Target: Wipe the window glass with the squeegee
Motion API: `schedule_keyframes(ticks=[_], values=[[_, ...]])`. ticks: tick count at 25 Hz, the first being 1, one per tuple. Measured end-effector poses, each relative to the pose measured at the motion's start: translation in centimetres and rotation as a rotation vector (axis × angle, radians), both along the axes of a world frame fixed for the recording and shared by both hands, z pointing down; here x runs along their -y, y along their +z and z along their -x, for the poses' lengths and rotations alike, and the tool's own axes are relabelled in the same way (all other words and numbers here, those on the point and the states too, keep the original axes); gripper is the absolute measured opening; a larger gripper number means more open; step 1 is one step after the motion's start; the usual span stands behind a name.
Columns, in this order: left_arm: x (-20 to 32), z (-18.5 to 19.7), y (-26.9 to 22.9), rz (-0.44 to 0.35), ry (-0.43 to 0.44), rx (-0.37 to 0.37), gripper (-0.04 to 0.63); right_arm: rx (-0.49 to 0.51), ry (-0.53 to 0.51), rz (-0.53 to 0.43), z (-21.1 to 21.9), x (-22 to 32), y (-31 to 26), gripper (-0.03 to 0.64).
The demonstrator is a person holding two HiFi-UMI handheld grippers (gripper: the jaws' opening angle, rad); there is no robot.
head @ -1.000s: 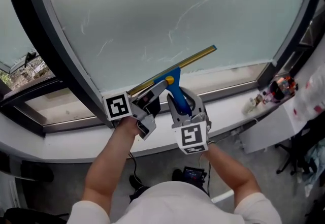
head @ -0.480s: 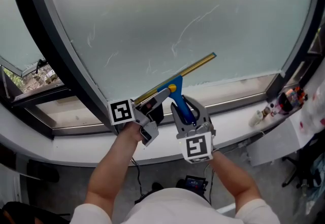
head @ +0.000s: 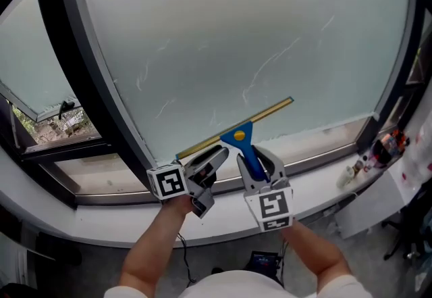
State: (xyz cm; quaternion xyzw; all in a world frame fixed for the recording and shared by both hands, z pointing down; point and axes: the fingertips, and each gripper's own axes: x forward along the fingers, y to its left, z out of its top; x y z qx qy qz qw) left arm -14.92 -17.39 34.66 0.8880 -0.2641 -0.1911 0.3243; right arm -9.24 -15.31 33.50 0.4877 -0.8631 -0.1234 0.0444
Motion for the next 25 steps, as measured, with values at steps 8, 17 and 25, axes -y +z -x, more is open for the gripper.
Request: schedule_keyframes(ticks=[8, 17, 25], values=[[0.0, 2.9, -2.2, -0.281, -0.155, 0.239, 0.190, 0.064, 0.126, 0.022, -4.3, 6.6, -4.6, 0.150], [2.9, 2.6, -11.4, -0.548, -0.366, 0.435, 0.048, 0.165, 0.184, -0.014, -10.0, 16.0, -14.8, 0.150], [5.6, 0.6, -18.1, -0.662, -0.434, 0.489, 0.046, 0.241, 0.163, -0.170, -12.5, 20.7, -27.8, 0.150]])
